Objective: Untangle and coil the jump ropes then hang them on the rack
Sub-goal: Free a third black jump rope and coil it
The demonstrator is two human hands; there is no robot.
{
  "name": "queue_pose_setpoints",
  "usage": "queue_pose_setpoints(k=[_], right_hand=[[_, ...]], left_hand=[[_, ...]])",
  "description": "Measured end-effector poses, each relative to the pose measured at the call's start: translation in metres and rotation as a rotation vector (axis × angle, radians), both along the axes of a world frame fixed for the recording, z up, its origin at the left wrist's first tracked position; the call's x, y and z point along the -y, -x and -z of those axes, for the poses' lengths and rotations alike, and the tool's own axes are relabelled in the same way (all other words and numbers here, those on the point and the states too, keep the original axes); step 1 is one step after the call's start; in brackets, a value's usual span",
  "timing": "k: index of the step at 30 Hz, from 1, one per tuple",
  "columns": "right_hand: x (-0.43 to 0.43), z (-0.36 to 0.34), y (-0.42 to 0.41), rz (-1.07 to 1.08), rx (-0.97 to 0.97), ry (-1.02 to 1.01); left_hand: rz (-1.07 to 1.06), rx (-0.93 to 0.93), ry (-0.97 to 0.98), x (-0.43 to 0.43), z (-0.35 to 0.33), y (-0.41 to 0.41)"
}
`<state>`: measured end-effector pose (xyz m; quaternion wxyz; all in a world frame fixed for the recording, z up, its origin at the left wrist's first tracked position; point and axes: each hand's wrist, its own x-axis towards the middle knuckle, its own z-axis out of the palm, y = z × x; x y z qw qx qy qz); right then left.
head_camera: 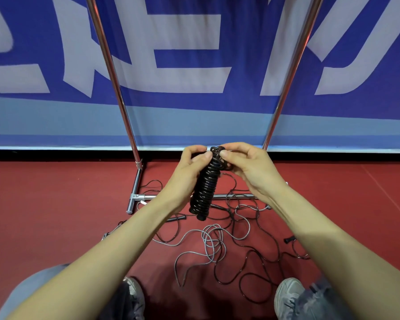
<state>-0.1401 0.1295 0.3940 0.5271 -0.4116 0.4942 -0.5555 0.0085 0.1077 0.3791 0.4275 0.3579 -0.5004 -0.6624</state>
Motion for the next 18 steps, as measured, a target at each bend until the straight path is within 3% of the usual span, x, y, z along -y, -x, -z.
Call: queue_pose_setpoints(k=[8,15,18], right_hand=[[0.003,0.004,-0.002,-0.035,-0.150,0.029],[0.004,0.006,0.005,-0.250,-0.450,0.023],[0.005,0.003,0.008,-0.285,-0.556,0.031]], left_hand=[[0.095,-0.024,-0.259,0.007,-0.002,-0.012],[0.083,0.196,0.034,0.005,0.001,-0.011],[0.076,0.201,0.087,0.003,0.006,-0.011]])
